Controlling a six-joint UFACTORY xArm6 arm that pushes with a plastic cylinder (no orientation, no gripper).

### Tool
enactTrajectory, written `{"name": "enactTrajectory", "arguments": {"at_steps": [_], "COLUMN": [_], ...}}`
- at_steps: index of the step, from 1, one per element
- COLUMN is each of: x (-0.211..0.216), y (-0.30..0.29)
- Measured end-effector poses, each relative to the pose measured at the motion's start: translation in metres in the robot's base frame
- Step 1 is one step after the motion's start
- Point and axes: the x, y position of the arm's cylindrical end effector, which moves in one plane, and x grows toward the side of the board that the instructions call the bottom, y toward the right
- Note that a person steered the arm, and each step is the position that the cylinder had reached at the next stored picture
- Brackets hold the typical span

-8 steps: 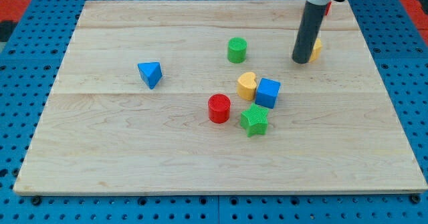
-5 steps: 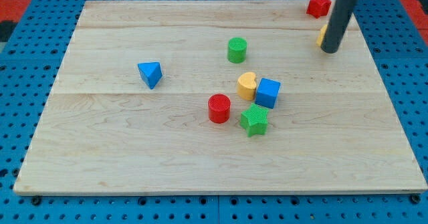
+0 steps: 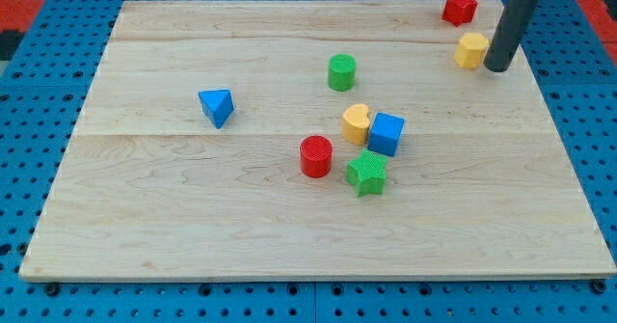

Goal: Move yellow hexagon closer to red star

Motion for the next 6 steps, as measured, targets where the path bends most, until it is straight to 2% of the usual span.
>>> {"name": "enactTrajectory", "arguments": {"at_steps": [6], "x": [-0.007], "y": [-0.037]}}
